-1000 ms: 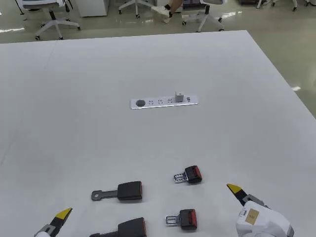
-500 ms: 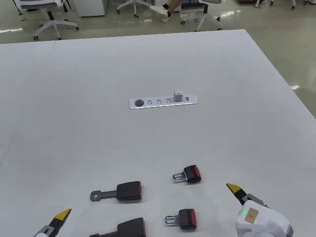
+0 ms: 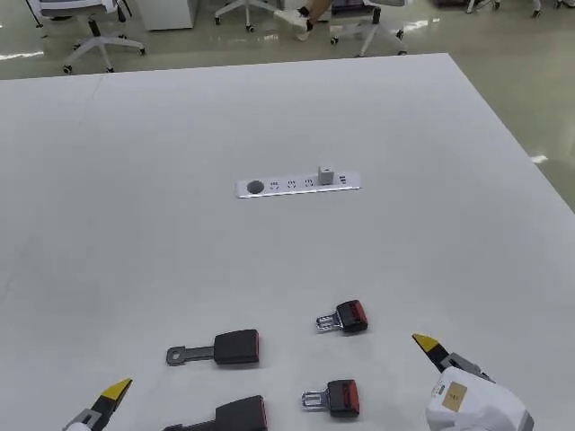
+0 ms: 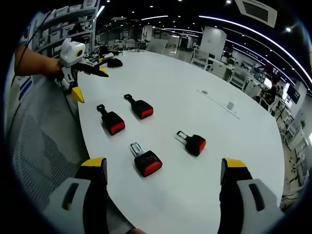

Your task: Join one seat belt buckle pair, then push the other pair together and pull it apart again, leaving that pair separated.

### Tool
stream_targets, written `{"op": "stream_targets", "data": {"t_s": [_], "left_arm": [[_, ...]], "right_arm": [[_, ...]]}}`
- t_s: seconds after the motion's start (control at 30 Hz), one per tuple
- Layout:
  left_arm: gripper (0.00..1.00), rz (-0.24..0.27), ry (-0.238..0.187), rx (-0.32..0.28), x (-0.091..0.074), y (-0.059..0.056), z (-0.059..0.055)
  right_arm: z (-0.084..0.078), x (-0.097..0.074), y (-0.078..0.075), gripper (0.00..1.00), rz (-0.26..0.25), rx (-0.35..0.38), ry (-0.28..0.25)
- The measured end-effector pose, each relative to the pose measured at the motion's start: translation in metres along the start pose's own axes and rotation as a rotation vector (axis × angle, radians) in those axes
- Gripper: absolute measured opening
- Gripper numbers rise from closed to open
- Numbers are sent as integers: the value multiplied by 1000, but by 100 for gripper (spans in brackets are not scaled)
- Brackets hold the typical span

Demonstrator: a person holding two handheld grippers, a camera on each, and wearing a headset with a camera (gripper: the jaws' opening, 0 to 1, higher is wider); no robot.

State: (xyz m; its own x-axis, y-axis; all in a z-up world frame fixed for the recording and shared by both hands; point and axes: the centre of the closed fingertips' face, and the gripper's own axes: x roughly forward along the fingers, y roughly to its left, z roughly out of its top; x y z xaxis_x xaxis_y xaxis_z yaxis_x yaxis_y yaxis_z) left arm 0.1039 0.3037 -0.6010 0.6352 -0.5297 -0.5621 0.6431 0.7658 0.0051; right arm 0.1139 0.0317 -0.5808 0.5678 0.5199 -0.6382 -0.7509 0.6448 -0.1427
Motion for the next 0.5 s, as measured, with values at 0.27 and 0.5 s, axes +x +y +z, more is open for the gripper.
{"op": "stream_targets", "data": {"t_s": [0.27, 0.5], "left_arm": [[100, -3, 7, 26, -1, -2, 1], [100, -8, 5, 19, 0, -2, 0]], "right_arm": [[1, 1, -1, 99, -4, -3, -6], [-1, 2, -1, 99, 1, -2, -8]]}}
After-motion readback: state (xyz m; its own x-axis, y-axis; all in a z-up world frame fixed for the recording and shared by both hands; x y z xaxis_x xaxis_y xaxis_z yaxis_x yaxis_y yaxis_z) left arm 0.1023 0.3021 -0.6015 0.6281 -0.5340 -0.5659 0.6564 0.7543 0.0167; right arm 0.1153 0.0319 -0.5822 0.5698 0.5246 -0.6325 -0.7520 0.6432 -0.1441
